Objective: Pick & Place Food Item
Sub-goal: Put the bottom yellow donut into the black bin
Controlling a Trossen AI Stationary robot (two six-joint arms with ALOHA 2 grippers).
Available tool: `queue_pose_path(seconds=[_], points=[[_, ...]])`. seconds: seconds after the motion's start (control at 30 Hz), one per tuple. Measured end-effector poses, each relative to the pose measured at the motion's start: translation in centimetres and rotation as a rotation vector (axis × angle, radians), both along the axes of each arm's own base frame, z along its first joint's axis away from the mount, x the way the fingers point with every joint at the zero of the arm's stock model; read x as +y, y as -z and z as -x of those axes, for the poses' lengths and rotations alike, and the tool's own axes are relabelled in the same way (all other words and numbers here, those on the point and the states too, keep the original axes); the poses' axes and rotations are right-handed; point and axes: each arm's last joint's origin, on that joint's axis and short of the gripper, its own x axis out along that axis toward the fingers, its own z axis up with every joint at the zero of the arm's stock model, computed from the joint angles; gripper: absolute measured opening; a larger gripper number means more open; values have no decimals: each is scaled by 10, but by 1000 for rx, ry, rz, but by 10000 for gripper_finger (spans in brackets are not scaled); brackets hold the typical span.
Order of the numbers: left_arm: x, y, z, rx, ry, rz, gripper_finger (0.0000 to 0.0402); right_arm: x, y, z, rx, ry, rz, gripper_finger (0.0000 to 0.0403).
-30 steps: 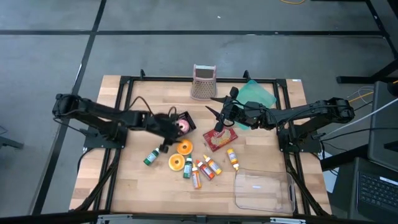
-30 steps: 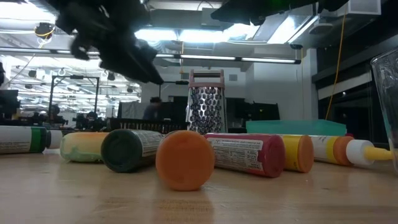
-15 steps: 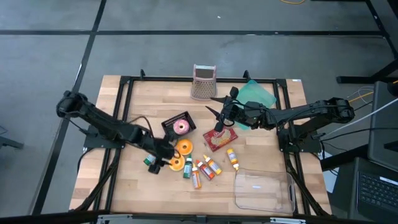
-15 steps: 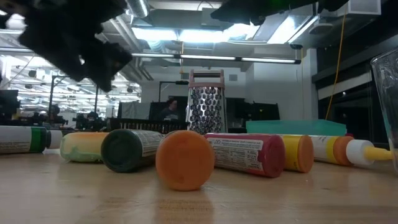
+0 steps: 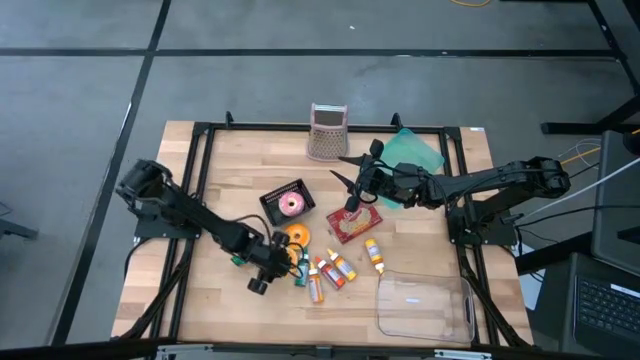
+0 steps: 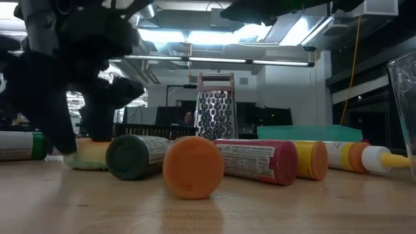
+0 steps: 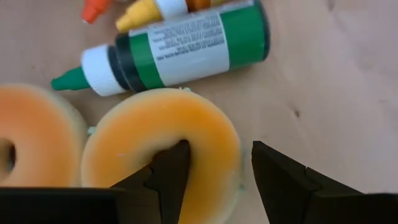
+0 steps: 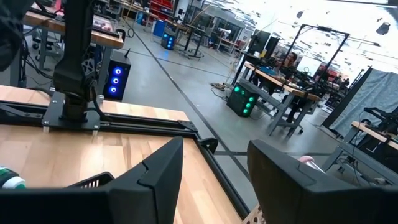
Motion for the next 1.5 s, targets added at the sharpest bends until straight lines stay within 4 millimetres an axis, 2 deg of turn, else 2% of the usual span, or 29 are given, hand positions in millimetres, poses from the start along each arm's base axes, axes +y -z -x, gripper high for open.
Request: queue_pose_path(seconds=[0.13,0.27,0.37,0.53,0.63,0.83,0.93,1.1,1.33,1.5], points=[[3,13,-4,45,-14,-30,170,1,0,0,0,-13,0,177],[4,16,-3,55,-34,-44,157,1,0,0,0,-18,-1,177],[5,10,-3,38,-40,-38,122,1,0,0,0,-18,0,177],[7,-2,1,33,-54,-23,39,1,0,0,0,-18,0,177],[7,-21,0,13,-63,-4,12,1,0,0,0,-18,0,177],[4,-72,-6,-79,-37,-8,22,1,0,0,-2,-18,0,177],[7,-96,-6,-126,-42,-89,17,1,0,0,-2,-20,0,177],[34,-114,-3,-146,-130,-253,15,2,0,0,-4,-25,-1,177],[95,-97,-6,-82,-250,-340,14,3,-1,0,-7,-31,-1,177],[131,-84,-13,-157,-260,-225,14,3,-1,0,-8,-34,-1,178]])
